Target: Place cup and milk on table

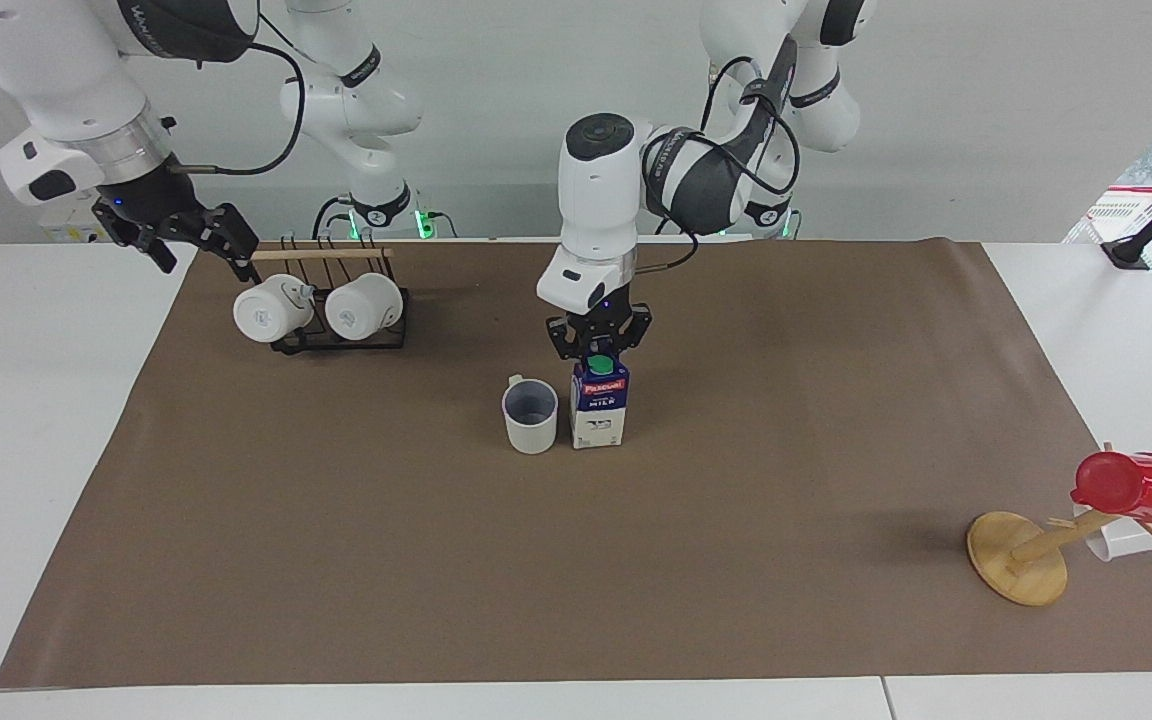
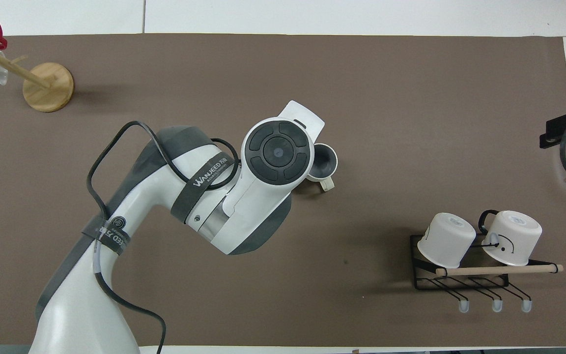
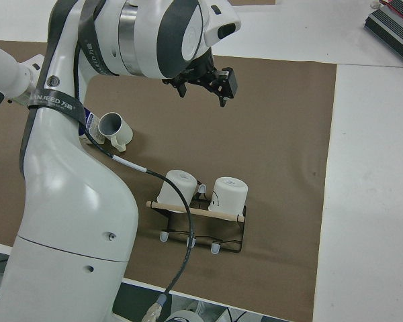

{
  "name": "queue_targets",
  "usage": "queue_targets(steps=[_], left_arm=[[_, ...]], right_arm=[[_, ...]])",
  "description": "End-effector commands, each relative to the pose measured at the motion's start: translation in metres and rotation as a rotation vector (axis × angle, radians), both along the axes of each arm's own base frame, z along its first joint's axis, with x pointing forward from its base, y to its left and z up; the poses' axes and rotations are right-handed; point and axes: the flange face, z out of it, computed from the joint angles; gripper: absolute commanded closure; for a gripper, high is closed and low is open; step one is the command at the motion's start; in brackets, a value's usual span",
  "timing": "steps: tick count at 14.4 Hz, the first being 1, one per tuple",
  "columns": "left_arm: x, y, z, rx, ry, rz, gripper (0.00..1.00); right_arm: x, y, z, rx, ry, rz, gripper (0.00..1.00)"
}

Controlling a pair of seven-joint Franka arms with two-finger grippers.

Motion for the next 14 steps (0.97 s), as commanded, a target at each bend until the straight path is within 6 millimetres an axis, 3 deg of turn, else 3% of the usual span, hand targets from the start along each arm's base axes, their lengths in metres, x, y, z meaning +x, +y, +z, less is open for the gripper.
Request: queue_targets(steps=[1,3,4,7,11,14], left_arm=[[-0.003,0.002,0.011,-0.007,-0.038,-0.013,0.00],[-0.006,0.013,0.042,-0.034,-0.063,-0.001,0.00],[-0.007,0.020,0.055,-0.040,-0.070,0.006,0.00],[-0.002,0.065,0.093,-0.038,-0.060,0.069,0.00],[0.020,0.153,0.109,-0.026,-0.003,0.080,0.00],[0.030,0.211,0.114,0.003,0.062,-0.005,0.00]], right_arm=[[0.012,0.005,0.004,-0.022,-0.008,0.047,0.00],[0.011,0.011,0.003,-0.009,-0.006,0.053,0.00],[0.010,0.024,0.002,-0.012,-0.003,0.069,0.00],[0.005,0.034,-0.001,-0.012,0.008,0.063,0.00],[-0.008,0.035,-0.007,-0.004,0.016,0.054,0.00],[-0.009,0.040,-0.007,0.027,0.010,0.016,0.00]])
